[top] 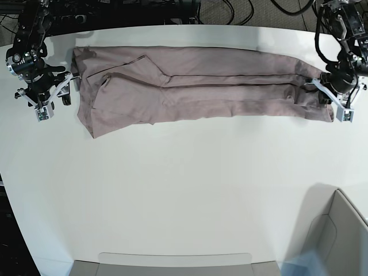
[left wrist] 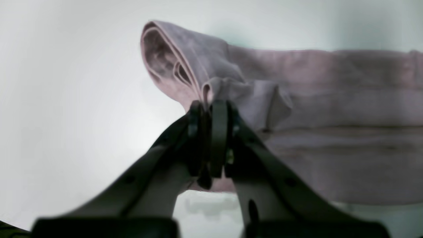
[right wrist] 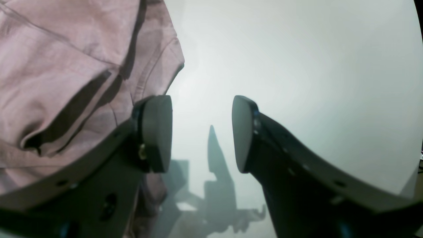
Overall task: Fold the T-shirt properly
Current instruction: 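Grasp the strip end near the left gripper and fold it toward the middle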
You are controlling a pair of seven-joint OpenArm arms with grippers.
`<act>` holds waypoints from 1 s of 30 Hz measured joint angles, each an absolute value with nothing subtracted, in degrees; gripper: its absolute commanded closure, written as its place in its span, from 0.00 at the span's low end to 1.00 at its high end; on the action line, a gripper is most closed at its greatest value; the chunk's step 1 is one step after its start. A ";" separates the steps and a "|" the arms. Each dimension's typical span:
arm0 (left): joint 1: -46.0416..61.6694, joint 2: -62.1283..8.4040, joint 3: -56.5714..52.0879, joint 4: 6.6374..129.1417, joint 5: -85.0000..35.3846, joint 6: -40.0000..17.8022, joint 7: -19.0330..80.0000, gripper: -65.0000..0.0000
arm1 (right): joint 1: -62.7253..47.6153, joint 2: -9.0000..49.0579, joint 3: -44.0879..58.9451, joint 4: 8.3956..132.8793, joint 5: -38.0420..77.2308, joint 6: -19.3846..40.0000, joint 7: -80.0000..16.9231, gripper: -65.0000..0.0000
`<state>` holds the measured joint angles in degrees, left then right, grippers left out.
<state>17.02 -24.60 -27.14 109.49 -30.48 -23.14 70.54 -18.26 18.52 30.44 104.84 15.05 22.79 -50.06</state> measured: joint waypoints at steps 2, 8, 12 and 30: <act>17.91 -22.35 -26.96 112.55 -30.48 -23.35 71.79 1.00 | -18.26 18.48 30.44 104.84 15.05 22.76 -50.09 0.55; 20.16 -16.71 -19.35 115.44 -30.02 -22.96 71.83 1.00 | -18.39 18.52 30.48 104.84 15.05 22.79 -50.09 0.55; 19.66 -13.10 -11.79 115.44 -30.24 -22.96 70.26 1.00 | -18.15 17.45 30.50 104.84 15.03 22.79 -50.11 0.55; 16.97 -3.11 2.81 113.91 -29.61 -21.23 66.76 1.00 | -18.41 15.68 30.22 104.84 15.05 22.79 -50.09 0.55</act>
<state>16.97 -3.11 2.81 113.91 -29.61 -21.23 66.76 -18.41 15.68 30.22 104.84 15.05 22.79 -50.09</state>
